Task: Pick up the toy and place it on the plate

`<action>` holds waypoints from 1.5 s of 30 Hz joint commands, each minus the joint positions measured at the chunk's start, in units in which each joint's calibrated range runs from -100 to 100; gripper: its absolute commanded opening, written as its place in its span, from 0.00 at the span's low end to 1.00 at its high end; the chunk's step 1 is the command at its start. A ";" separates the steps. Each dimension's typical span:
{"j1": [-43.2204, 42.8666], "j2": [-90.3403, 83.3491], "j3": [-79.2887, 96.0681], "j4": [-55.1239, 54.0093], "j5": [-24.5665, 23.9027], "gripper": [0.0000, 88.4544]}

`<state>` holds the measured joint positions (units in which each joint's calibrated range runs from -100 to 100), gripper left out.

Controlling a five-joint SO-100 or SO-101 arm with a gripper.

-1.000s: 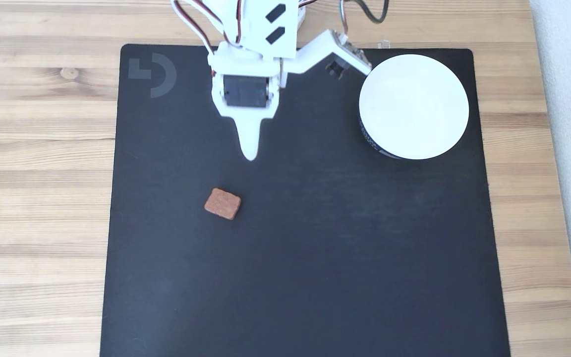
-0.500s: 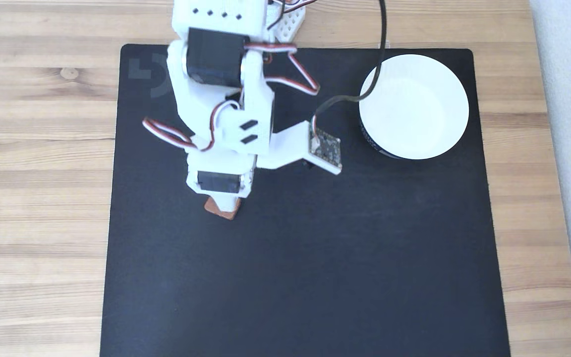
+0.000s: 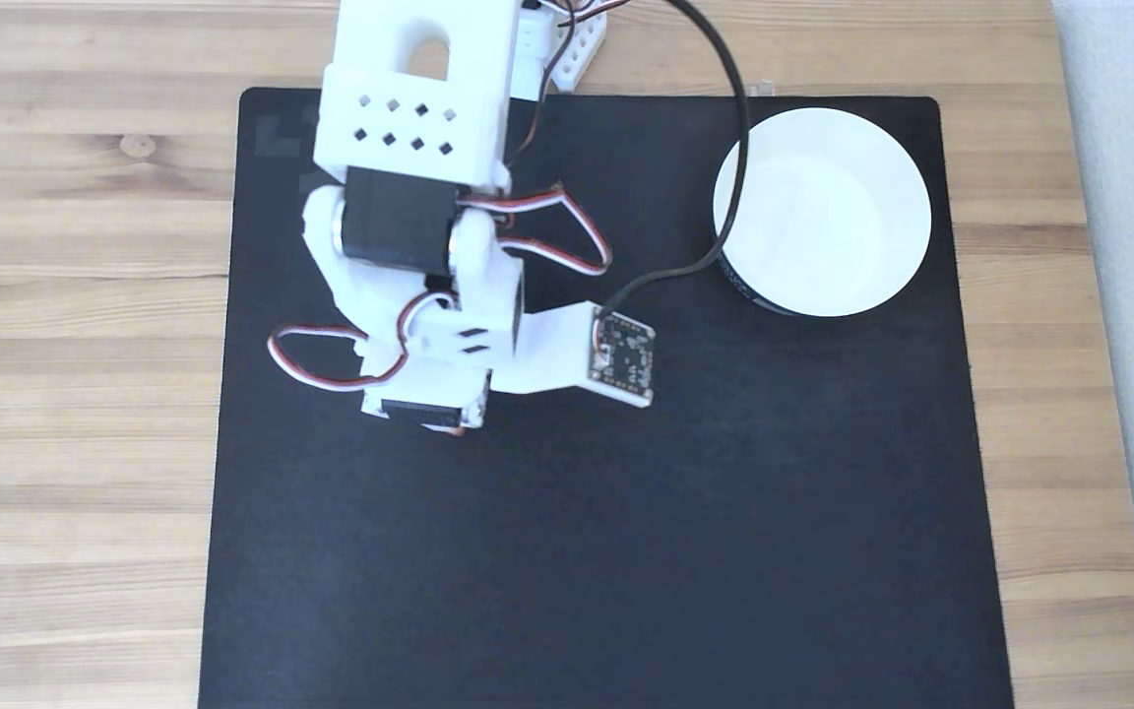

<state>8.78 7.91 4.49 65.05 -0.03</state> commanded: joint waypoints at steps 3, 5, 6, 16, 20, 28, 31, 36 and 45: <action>3.47 0.30 -2.64 2.44 0.39 0.03; 3.72 0.30 -2.55 2.44 0.50 0.03; 3.72 0.30 -2.55 2.44 0.39 0.03; 3.06 1.05 -2.46 2.01 0.18 0.03; 3.06 1.05 -2.46 1.67 0.18 0.03; 2.80 0.72 -3.18 5.91 -1.23 0.42; 2.97 0.72 -3.27 5.91 -1.70 0.44; 2.97 1.05 -4.08 6.33 -1.75 0.44; 3.81 1.05 -3.90 8.70 -7.02 0.44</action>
<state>11.61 9.41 2.79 71.63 -2.91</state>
